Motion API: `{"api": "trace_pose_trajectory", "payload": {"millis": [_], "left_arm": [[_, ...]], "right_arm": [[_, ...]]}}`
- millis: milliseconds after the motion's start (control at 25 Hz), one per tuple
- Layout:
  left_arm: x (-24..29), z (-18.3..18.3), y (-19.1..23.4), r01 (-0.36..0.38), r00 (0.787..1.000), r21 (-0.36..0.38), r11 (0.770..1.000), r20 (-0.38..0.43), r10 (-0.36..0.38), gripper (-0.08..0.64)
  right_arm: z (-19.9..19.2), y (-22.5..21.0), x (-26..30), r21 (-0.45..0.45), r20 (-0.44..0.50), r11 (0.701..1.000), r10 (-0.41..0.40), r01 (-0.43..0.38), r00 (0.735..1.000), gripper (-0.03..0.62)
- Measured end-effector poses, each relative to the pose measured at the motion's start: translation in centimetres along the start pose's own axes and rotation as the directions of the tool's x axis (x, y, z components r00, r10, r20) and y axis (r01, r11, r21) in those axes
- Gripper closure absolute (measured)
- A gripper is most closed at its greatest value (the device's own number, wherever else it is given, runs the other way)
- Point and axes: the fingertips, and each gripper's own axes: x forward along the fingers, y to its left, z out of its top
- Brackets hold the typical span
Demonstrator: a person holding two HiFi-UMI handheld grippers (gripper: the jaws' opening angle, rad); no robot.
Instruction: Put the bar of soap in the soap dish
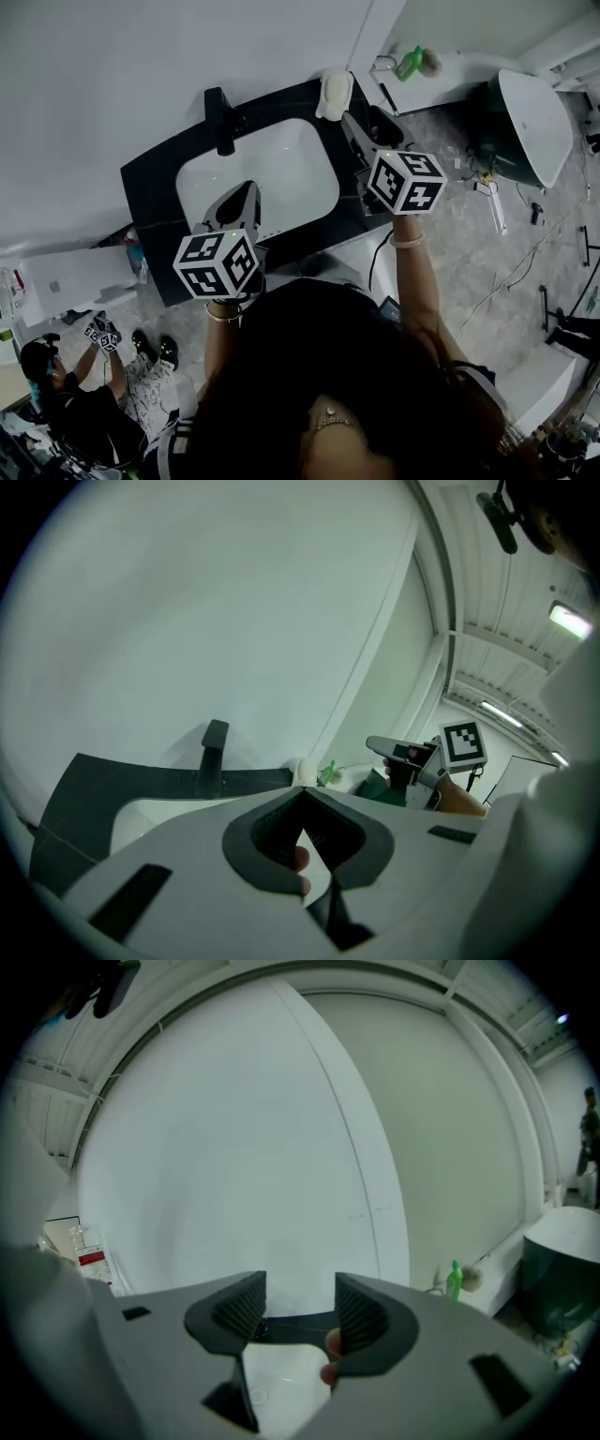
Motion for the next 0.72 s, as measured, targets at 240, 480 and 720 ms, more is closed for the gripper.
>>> {"api": "trace_pose_trajectory", "payload": {"millis": [240, 480, 720], "left_arm": [[0.8, -0.1, -2.9, 0.078, 0.997, 0.062, 0.995, -0.024, -0.076, 0.561], [1.3, -1.3, -4.8, 0.117, 0.992, 0.107, 0.987, -0.068, -0.11, 0.561], [1.6, -2.3, -6.4, 0.161, 0.984, 0.12, 0.98, -0.101, -0.149, 0.561]], "right_arm": [[-1.3, 2.7, -5.2, -0.002, 0.023, 1.0, -0.017, 0.017, 1.0, 0.472], [-4.1, 4.2, -9.2, -0.033, -0.013, 0.999, -0.043, 0.043, 0.999, 0.543], [-7.9, 5.0, -11.1, -0.005, -0.114, 0.998, -0.059, 0.059, 0.992, 0.555]]}}
